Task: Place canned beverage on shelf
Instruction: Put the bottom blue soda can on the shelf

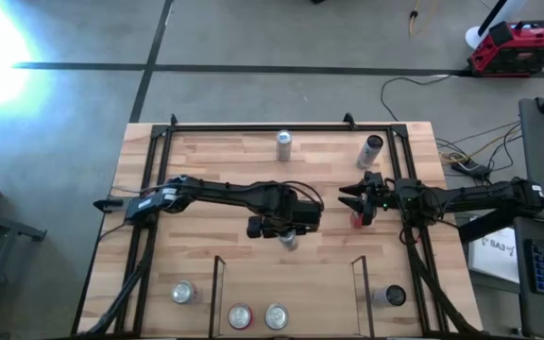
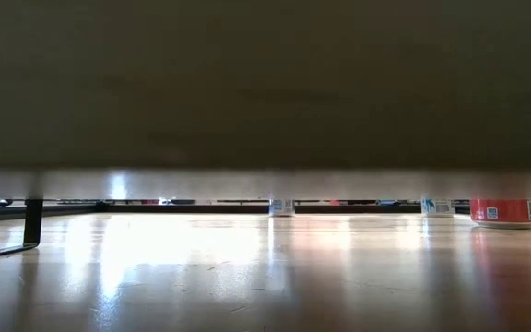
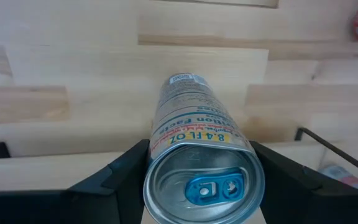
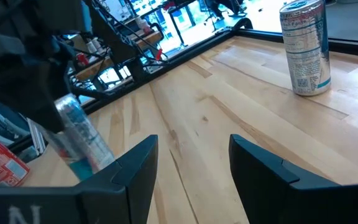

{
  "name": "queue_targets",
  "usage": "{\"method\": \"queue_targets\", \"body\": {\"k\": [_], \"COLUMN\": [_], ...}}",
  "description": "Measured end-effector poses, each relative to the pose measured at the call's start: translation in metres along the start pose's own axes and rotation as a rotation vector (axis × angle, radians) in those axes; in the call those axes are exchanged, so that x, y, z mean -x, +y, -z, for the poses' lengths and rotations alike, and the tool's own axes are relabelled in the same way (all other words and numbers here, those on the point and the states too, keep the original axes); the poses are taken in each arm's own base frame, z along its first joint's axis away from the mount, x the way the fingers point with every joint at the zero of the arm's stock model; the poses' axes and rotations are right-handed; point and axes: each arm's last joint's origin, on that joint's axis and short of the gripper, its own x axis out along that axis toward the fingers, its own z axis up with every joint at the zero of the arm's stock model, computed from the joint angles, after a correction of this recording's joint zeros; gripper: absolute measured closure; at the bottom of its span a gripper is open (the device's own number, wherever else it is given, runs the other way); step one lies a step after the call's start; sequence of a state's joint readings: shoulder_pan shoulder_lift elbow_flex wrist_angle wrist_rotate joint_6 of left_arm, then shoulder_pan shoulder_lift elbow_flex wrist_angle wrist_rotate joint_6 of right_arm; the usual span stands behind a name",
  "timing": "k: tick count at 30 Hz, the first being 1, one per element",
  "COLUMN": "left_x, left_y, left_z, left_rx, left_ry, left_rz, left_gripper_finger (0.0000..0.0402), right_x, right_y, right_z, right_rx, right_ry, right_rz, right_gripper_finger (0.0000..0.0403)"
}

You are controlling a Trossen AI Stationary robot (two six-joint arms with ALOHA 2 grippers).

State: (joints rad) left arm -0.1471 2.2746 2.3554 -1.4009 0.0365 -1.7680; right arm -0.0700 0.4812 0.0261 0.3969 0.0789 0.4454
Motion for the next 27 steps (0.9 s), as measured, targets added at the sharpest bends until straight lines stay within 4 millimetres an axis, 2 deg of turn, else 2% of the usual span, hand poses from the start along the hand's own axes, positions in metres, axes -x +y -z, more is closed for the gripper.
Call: {"method": "queue_targets", "body": {"k": [8, 18, 27], "left_x": [0.007, 0.007, 0.011], "left_y": [-0.004, -0.001, 0.001], "left_z": [0.011, 0.028, 0.031], "left_rx": [-0.018, 0.014, 0.058], "left_ry": [0.045, 0.103, 0.152], "left_rz": [0.084, 0.074, 0.067], "left_gripper_finger": [0.0183, 0.0183, 0.0183], "right_x": [0.0, 0.0, 0.0], "right_y": [0.0, 0.0, 0.0], "right_z": [0.0, 0.0, 0.0], "right_rx": [0.0, 0.0, 0.0], "right_ry": [0.0, 0.0, 0.0], "right_rz": [0.0, 0.0, 0.0], "right_gripper_finger": [0.022, 0.022, 0.022]}}
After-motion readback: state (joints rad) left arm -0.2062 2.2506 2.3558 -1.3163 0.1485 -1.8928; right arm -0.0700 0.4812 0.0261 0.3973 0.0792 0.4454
